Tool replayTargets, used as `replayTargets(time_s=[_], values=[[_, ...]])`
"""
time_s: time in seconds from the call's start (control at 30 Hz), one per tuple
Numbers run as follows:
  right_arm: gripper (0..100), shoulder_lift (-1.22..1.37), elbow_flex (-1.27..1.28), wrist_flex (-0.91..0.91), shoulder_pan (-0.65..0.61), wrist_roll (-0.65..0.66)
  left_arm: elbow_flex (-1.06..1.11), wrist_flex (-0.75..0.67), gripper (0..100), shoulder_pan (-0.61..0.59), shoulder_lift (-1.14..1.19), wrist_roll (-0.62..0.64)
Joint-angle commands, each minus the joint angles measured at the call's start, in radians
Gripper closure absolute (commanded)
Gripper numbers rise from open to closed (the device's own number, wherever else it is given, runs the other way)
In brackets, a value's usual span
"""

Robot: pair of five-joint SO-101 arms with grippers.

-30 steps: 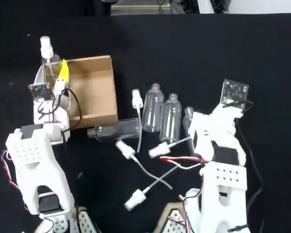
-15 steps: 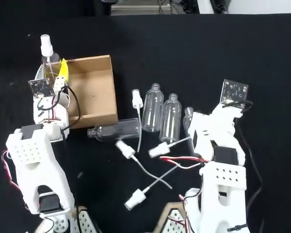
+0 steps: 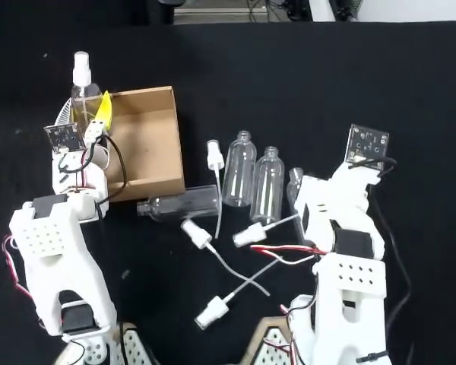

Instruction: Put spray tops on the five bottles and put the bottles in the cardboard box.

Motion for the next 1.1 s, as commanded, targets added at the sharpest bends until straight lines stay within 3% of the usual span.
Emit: replayTargets(time_s=[0.0, 0.53, 0.77, 1.07], values=[[90.0, -0.016, -0.012, -0.028, 0.015, 0.0, 0.051, -0.049, 70, -0.008, -0.008, 0.011], [90.0, -0.016, -0.012, -0.028, 0.015, 0.0, 0.05, -0.026, 67, -0.036, -0.003, 0.009], [90.0, -0.016, -0.01, -0.028, 0.017, 0.0, 0.048, 0.049, 80, -0.024, -0.008, 0.008], [90.0, -0.016, -0.01, -0.028, 0.017, 0.0, 0.076, 0.043, 81, -0.01, -0.008, -0.071]])
